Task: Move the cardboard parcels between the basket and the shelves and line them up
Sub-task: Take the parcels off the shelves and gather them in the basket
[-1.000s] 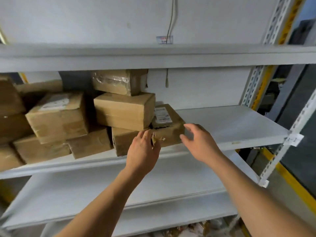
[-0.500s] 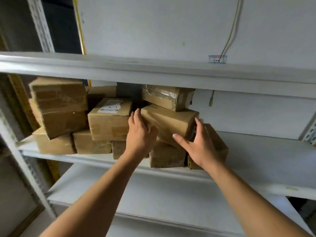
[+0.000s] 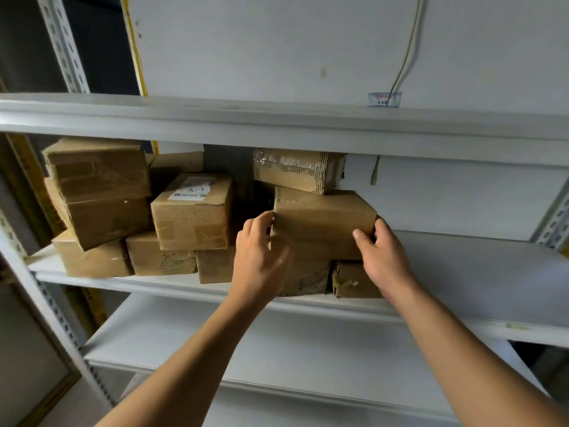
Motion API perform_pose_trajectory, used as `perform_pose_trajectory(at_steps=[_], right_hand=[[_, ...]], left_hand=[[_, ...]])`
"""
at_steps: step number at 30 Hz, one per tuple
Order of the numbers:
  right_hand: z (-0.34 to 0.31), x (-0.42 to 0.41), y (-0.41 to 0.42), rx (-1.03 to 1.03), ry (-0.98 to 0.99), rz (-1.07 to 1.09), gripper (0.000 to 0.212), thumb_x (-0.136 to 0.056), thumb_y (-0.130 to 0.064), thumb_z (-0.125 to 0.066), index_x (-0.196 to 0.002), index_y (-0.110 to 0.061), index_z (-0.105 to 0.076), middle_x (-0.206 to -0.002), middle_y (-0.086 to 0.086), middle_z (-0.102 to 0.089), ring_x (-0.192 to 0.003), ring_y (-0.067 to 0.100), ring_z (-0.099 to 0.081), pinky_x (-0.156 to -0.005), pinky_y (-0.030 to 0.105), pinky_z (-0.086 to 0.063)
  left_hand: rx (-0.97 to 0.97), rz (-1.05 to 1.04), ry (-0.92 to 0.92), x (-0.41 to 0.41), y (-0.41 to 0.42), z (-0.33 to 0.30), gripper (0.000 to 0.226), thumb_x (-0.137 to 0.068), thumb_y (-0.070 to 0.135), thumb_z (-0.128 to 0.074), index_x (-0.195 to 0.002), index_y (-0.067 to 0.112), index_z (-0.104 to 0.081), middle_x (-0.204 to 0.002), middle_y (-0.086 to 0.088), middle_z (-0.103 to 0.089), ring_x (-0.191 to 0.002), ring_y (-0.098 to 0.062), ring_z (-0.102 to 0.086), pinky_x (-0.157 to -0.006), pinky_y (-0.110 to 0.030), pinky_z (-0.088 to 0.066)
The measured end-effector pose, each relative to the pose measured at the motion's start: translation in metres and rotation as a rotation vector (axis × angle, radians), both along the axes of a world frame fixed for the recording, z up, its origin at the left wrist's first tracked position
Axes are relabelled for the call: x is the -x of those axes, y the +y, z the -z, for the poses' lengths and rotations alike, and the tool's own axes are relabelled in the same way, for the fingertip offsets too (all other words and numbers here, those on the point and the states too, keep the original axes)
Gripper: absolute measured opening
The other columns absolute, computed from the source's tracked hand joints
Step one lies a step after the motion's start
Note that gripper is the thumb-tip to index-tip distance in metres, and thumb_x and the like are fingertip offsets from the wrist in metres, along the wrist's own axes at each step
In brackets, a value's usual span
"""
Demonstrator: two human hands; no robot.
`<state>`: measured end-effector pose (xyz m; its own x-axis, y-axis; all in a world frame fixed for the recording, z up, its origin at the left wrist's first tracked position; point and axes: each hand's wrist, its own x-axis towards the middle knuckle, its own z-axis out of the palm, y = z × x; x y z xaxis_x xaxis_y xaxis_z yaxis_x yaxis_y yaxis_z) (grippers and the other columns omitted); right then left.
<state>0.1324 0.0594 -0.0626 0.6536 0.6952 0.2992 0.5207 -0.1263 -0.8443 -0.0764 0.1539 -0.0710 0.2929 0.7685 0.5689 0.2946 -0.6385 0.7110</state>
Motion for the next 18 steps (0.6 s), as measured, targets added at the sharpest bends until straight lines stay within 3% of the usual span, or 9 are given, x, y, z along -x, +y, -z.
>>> perform_pose_trajectory(at_steps=[3, 5, 7, 9, 11, 13, 15, 18], right_hand=[[-0.001, -0.008, -0.01, -0.075, 0.151, -0.058, 0.045, -0.089, -0.053, -0.07, -0.122, -0.025, -0.059, -0.116, -0.003, -0.071, -0.11, 0.021, -0.068, -0.102, 0.051, -0.056], [0.0, -0.005, -0.016, -0.084, 0.143, -0.11, 0.069, -0.08, -0.052, -0.082, -0.138, -0.03, -0.05, -0.127, -0.006, -0.069, -0.115, 0.016, -0.067, -0.107, 0.046, -0.055], [0.004, 0.003, -0.022, -0.077, 0.038, -0.099, 0.108, -0.077, -0.042, -0.093, -0.158, -0.038, -0.023, -0.152, -0.002, -0.051, -0.132, 0.014, -0.055, -0.113, 0.036, -0.046], [0.007, 0.013, -0.03, -0.106, -0.131, -0.06, 0.133, -0.069, -0.034, -0.099, -0.163, -0.043, -0.006, -0.165, -0.004, -0.026, -0.141, 0.007, -0.035, -0.117, 0.033, -0.037], [0.012, 0.02, -0.036, -0.108, -0.362, -0.035, 0.139, -0.063, -0.03, -0.102, -0.164, -0.043, -0.007, -0.169, -0.008, -0.007, -0.148, 0.011, -0.024, -0.12, 0.041, -0.039], [0.017, 0.023, -0.042, -0.077, -0.59, -0.026, 0.137, -0.062, -0.03, -0.102, -0.165, -0.037, -0.012, -0.171, -0.005, 0.006, -0.156, 0.025, -0.014, -0.119, 0.054, -0.042], [0.018, 0.02, -0.046, -0.061, -0.719, -0.01, 0.131, -0.064, -0.032, -0.102, -0.165, -0.03, -0.018, -0.171, 0.004, 0.0, -0.154, 0.033, -0.015, -0.116, 0.057, -0.046], [0.012, 0.013, -0.052, -0.107, -0.724, 0.009, 0.123, -0.064, -0.036, -0.1, -0.163, -0.024, -0.028, -0.163, 0.009, -0.021, -0.147, 0.033, -0.023, -0.112, 0.056, -0.048]], left_hand=[[0.006, 0.025, -0.034, -0.004, -0.009, 0.004, 0.051, -0.096, 0.026, -0.072, -0.142, 0.027, -0.05, -0.135, 0.008, -0.052, -0.119, -0.012, -0.053, -0.099, -0.037, -0.056], [0.054, 0.059, -0.089, -0.006, -0.011, 0.006, 0.053, -0.095, 0.029, -0.074, -0.139, 0.032, -0.046, -0.133, 0.011, -0.046, -0.116, -0.008, -0.053, -0.098, -0.039, -0.058], [0.094, 0.089, -0.141, -0.007, -0.014, 0.009, 0.057, -0.094, 0.033, -0.075, -0.141, 0.033, -0.043, -0.138, 0.01, -0.044, -0.12, -0.008, -0.053, -0.1, -0.043, -0.059], [0.12, 0.11, -0.175, -0.008, -0.02, 0.011, 0.062, -0.093, 0.035, -0.074, -0.145, 0.031, -0.039, -0.145, 0.006, -0.045, -0.126, -0.01, -0.052, -0.101, -0.044, -0.058], [0.138, 0.131, -0.201, -0.007, -0.029, 0.014, 0.066, -0.091, 0.04, -0.071, -0.146, 0.036, -0.035, -0.147, 0.004, -0.046, -0.13, -0.011, -0.051, -0.1, -0.045, -0.059], [0.116, 0.125, -0.212, -0.005, -0.036, 0.016, 0.068, -0.089, 0.045, -0.068, -0.146, 0.041, -0.032, -0.147, 0.006, -0.047, -0.132, -0.013, -0.05, -0.1, -0.048, -0.058], [0.091, 0.129, -0.216, -0.003, -0.042, 0.016, 0.068, -0.089, 0.048, -0.065, -0.147, 0.043, -0.031, -0.147, 0.007, -0.046, -0.135, -0.016, -0.049, -0.1, -0.05, -0.057], [0.111, 0.188, -0.214, -0.001, -0.045, 0.008, 0.064, -0.093, 0.05, -0.059, -0.15, 0.045, -0.033, -0.15, 0.011, -0.046, -0.138, -0.015, -0.047, -0.104, -0.05, -0.055]])
